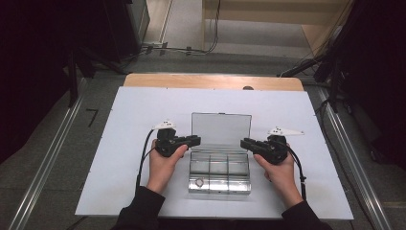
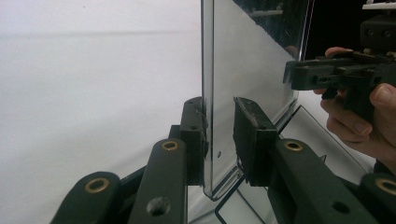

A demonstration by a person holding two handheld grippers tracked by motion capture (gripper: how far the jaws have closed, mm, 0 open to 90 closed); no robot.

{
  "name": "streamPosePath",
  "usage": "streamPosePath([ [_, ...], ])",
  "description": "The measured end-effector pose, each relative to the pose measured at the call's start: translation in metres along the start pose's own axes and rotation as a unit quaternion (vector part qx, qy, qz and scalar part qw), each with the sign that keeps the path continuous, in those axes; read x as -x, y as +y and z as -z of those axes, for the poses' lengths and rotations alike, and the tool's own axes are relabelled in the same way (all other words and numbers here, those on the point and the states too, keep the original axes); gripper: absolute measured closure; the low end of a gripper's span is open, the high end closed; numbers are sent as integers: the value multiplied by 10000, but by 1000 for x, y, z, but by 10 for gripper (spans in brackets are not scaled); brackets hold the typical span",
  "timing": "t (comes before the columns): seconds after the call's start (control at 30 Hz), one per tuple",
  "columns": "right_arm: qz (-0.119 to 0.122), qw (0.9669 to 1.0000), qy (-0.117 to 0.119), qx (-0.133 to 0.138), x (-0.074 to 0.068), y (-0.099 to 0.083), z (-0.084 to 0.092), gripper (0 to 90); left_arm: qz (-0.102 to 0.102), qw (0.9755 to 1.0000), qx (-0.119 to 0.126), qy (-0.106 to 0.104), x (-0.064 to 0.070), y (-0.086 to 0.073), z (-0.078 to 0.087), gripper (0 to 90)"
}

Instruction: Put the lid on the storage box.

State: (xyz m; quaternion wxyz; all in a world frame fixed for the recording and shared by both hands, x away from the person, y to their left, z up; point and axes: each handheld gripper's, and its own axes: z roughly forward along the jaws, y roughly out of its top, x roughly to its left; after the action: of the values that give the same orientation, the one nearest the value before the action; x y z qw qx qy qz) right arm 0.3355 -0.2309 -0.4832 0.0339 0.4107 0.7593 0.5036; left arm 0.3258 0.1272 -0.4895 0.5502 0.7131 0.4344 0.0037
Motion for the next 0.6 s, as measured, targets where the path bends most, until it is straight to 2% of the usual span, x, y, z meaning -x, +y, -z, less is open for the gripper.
streamPosePath([
  [0.17, 181, 9998, -13, 62, -1, -1, 2, 730, -185, 9998, -34, 15, 3, 2, 0, 722],
  [0.27, 266, 9996, -49, 113, -3, -1, 2, 732, -367, 9993, 7, 59, 7, 6, -1, 634],
  [0.33, 304, 9994, -51, 134, -3, -2, 2, 731, -423, 9989, 142, 126, 10, 8, 1, 604],
  [0.5, 464, 9987, -122, 165, -5, -3, 4, 729, -564, 9978, 242, 246, 16, 12, 3, 606],
  [0.6, 519, 9984, -161, 150, -7, -3, 5, 724, -520, 9979, 258, 284, 16, 11, 4, 660],
])
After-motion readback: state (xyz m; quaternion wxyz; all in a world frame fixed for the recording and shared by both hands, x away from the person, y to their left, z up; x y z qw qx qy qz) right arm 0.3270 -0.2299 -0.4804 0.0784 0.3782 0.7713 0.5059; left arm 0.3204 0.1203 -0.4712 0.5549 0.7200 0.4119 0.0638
